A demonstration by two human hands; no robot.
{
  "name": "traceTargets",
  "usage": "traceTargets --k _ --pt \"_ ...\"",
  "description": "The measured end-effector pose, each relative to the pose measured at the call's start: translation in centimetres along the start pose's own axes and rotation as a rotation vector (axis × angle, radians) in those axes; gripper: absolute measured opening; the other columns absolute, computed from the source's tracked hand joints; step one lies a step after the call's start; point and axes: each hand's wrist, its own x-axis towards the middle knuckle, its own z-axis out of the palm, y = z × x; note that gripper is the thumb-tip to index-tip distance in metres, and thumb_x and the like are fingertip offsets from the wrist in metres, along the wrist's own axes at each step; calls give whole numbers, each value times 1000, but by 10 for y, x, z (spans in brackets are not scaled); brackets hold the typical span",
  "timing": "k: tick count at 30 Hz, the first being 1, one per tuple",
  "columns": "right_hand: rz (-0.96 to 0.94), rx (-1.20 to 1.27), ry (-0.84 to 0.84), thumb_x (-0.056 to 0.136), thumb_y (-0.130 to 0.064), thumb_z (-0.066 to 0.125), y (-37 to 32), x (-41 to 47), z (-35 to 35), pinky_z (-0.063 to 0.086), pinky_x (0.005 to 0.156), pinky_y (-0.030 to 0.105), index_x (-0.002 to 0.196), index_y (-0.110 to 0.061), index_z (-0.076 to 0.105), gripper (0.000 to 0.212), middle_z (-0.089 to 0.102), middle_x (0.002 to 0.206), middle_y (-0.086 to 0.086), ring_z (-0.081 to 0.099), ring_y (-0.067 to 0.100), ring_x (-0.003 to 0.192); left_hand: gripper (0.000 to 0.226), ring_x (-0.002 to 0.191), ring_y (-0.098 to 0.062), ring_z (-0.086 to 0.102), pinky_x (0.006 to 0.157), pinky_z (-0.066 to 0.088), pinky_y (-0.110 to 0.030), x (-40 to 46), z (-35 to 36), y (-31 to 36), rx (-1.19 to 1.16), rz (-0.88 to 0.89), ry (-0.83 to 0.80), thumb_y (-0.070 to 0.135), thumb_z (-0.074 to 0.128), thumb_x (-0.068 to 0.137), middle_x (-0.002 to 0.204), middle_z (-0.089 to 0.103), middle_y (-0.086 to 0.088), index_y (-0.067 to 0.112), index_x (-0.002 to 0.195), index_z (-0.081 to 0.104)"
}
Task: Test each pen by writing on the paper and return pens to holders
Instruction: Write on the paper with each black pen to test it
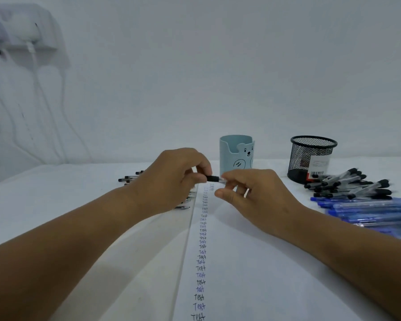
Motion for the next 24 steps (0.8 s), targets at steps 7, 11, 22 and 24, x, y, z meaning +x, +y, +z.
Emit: traceTargets --k 7,11,22,24 --pt "3 43 73 97 -28 65 10 0 -10 45 59 38 77 -13 68 25 58 63 5 51 20 59 6 74 -10 67 72 48 -15 -9 -3 -23 -162 -288 45 23 71 92 84 74 11 29 92 73" --pt "20 62 73 96 -29 64 12 -1 -10 46 59 32 81 -18 70 20 59 67 -2 53 18 62 14 76 -14 66 69 50 -26 -18 -17 -29 -824 -546 83 29 76 85 95 75 -4 16 91 77" --pt "-101 -84 86 95 -28 63 7 -2 -8 41 61 13 85 -20 69 13 60 86 -13 59 13 78 36 95 -27 74 72 61 -31 -27 -15 -14 -1420 -655 108 31 49 92 112 74 -19 9 110 72" --pt "-127 -93 83 94 -30 59 7 -2 -9 41 63 13 87 -20 68 15 59 90 -13 59 13 80 32 93 -27 74 71 61 -29 -30 -15 -13 -1432 -604 113 23 52 87 113 73 -20 7 104 73"
